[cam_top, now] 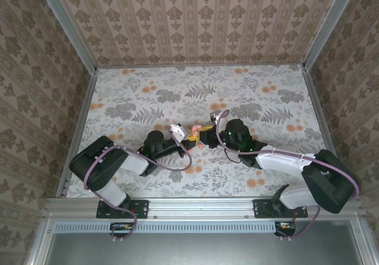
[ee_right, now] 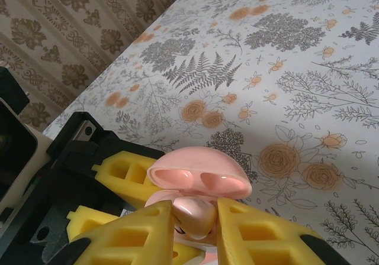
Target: Insert the wireless bluetooth earbuds into the charging case
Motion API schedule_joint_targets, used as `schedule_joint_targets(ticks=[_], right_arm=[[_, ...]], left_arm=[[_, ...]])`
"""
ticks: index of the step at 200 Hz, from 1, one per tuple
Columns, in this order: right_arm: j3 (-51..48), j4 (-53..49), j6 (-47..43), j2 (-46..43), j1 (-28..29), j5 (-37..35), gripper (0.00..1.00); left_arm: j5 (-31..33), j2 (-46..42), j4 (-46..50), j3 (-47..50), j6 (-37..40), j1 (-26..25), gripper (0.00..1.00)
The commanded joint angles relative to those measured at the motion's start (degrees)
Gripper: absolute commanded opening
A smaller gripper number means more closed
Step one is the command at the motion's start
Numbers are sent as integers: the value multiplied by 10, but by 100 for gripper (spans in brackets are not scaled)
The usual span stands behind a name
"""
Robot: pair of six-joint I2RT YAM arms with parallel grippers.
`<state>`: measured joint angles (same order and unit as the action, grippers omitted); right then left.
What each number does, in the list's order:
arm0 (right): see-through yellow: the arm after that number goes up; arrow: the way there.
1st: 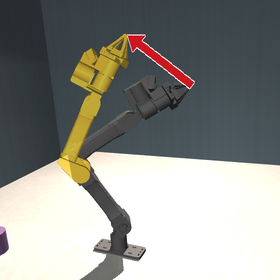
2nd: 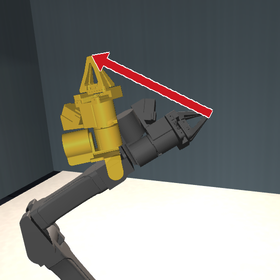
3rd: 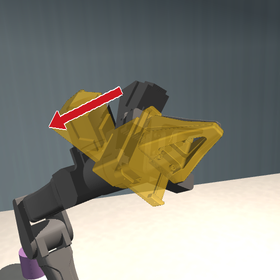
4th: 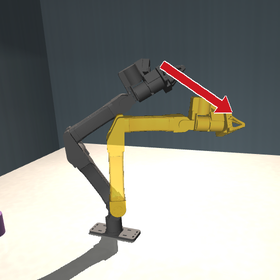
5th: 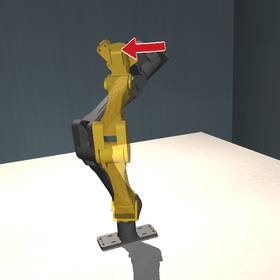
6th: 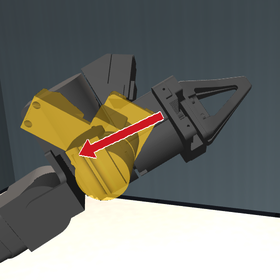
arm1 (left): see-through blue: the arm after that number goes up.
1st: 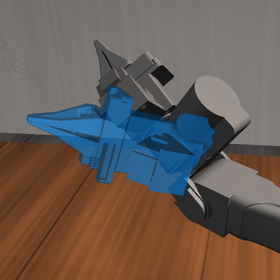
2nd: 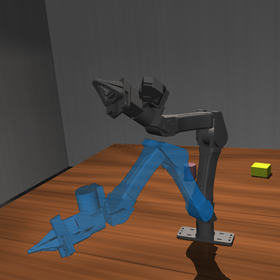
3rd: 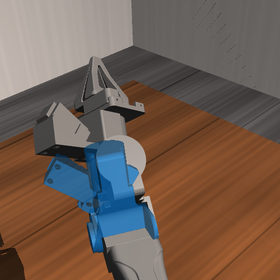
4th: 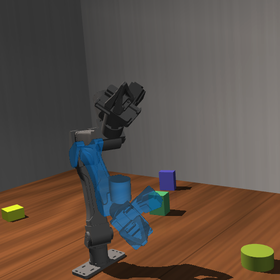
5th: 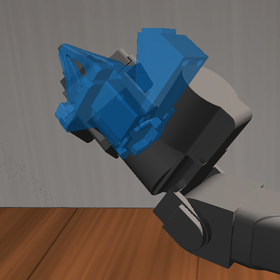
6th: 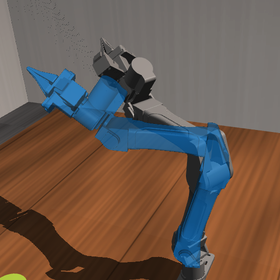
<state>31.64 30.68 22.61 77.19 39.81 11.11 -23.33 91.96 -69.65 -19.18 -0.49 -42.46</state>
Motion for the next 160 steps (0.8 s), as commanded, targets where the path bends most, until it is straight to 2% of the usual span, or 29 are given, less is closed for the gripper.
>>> schedule_joint_targets(ticks=[1,160], right_arm=[[1,9,-4,-4,10,50,24],[19,-7,11,-21,7,49,33]], left_arm=[[-2,-19,-28,-16,-12,-2,7],[0,-30,-26,-8,-11,-1,7]])
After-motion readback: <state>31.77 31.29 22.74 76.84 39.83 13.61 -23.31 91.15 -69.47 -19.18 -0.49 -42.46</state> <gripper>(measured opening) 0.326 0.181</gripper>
